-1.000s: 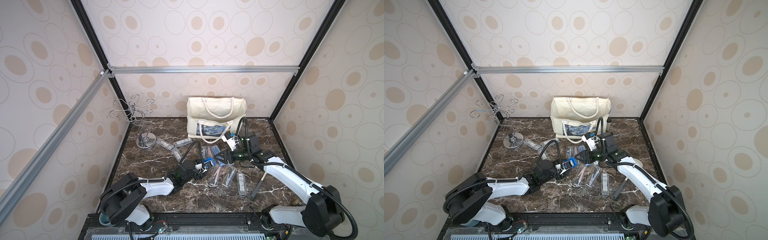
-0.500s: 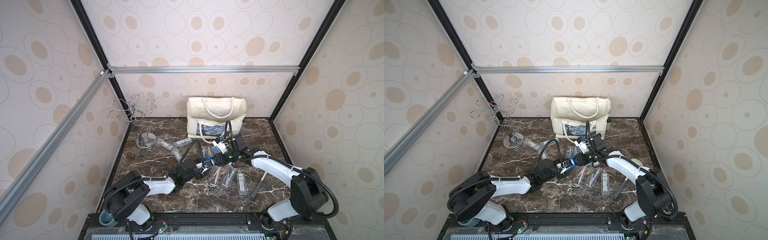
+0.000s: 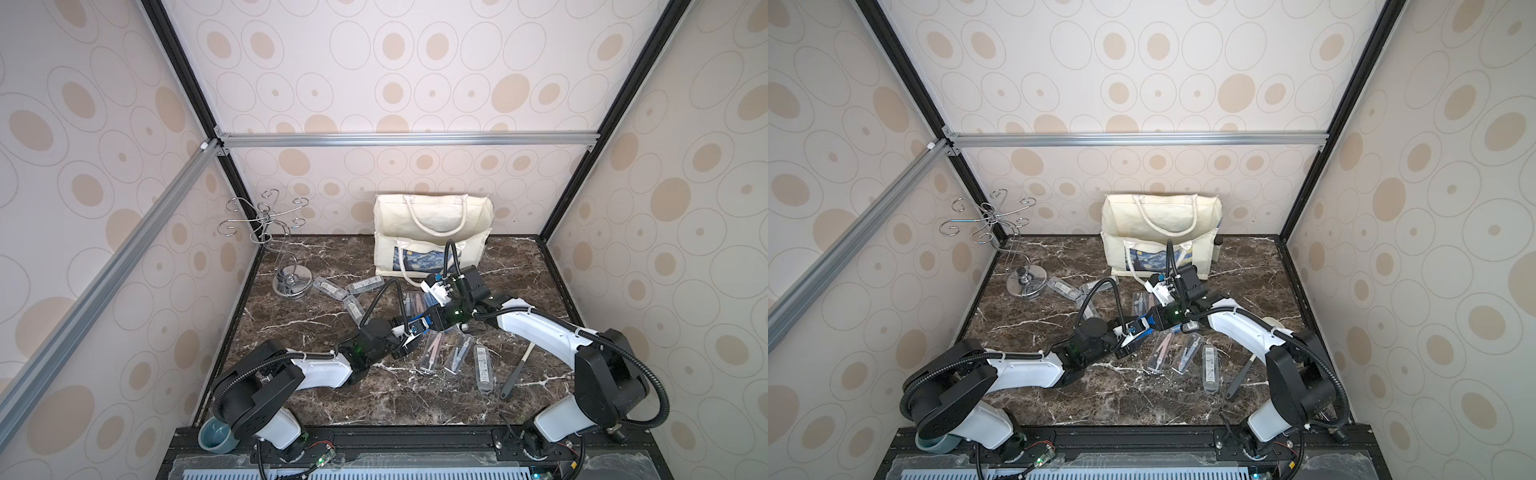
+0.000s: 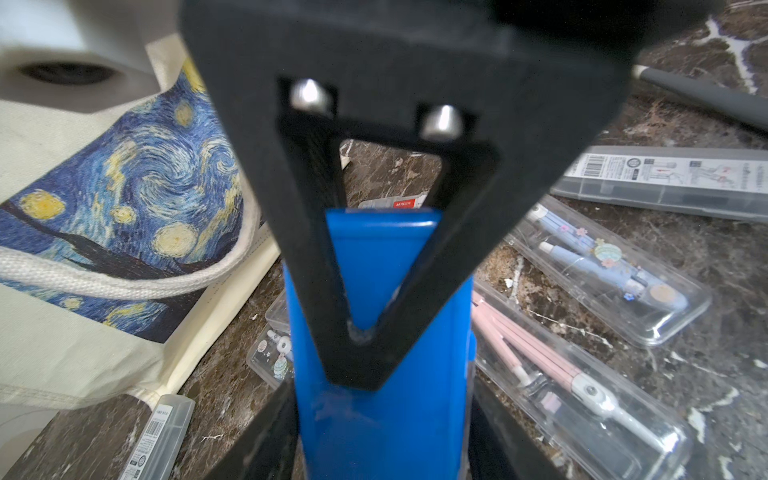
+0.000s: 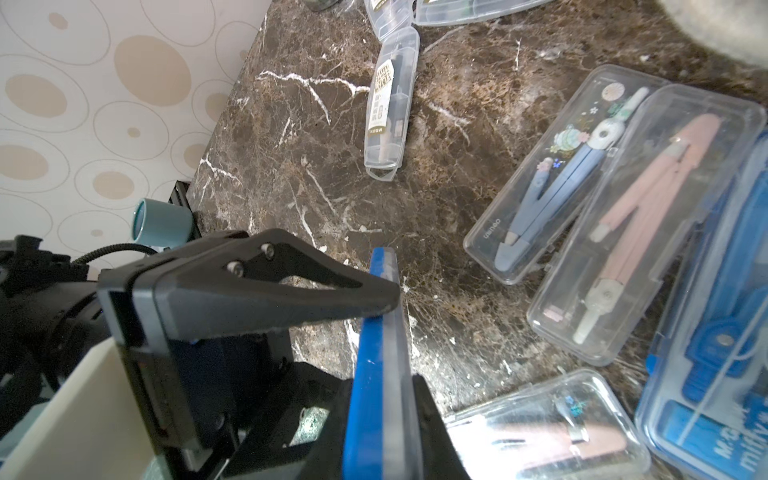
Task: Put the compass set into the canvas bag
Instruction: Pick up the compass set at the center of the board, then place the compass set in the canvas bag.
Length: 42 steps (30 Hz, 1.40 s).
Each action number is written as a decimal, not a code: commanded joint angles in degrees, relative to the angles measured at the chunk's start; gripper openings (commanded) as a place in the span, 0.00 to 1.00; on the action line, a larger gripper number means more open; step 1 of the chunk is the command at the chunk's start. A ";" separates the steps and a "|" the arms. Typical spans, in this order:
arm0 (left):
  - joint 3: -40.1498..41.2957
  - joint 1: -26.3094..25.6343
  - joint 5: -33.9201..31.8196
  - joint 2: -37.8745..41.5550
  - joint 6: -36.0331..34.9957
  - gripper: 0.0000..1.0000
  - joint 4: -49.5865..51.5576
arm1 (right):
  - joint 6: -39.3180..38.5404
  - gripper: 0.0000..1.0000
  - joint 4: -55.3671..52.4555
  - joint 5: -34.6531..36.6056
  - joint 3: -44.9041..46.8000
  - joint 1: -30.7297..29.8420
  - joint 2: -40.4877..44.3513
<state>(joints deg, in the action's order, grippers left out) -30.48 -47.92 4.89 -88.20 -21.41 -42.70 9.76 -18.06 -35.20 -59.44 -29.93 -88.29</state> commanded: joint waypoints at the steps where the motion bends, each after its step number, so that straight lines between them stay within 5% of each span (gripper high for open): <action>1: -0.66 0.99 -1.19 -0.74 1.15 0.64 -4.50 | -0.17 0.13 -0.80 -1.92 -2.13 -0.30 -0.59; 4: 0.21 1.25 -2.19 -0.56 1.82 0.79 -6.34 | -0.27 0.13 -1.40 -1.86 -3.06 -0.35 -0.67; 5: 0.46 1.42 -2.88 -0.25 2.35 0.97 -6.82 | -0.40 0.13 -1.59 -1.64 -3.42 -0.30 -0.59; 6: 0.59 1.58 -4.14 0.23 3.03 1.00 -7.03 | -0.51 0.13 -1.98 -1.20 -4.04 -0.33 -0.53; 13: 2.48 2.89 -14.86 10.61 13.72 1.00 -6.18 | -3.89 0.13 -7.14 3.55 -11.21 -0.32 0.99; 16: 2.43 3.45 -14.10 17.82 17.38 1.00 0.05 | -5.35 0.13 -8.99 4.76 -15.56 -0.36 1.67; 22: 2.10 3.69 -23.43 30.90 27.35 1.00 11.56 | -5.85 0.14 -9.26 6.10 -24.98 -0.21 3.37; 29: 8.49 4.40 -23.83 43.82 34.09 1.00 13.69 | -7.53 0.14 -9.88 12.13 -39.08 1.04 0.01; 37: 8.26 4.63 -18.52 44.75 37.70 1.00 21.33 | -5.25 0.15 -9.99 15.68 -52.70 7.76 -8.81; 42: 4.79 4.71 -22.54 39.98 40.15 1.00 27.05 | -5.65 0.15 -13.96 18.44 -58.31 12.04 -16.12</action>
<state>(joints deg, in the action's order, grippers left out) -22.02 -43.70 -15.59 -46.61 15.73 -20.56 4.05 -28.69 -19.14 -115.42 -19.53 -101.34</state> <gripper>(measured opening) 0.993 0.199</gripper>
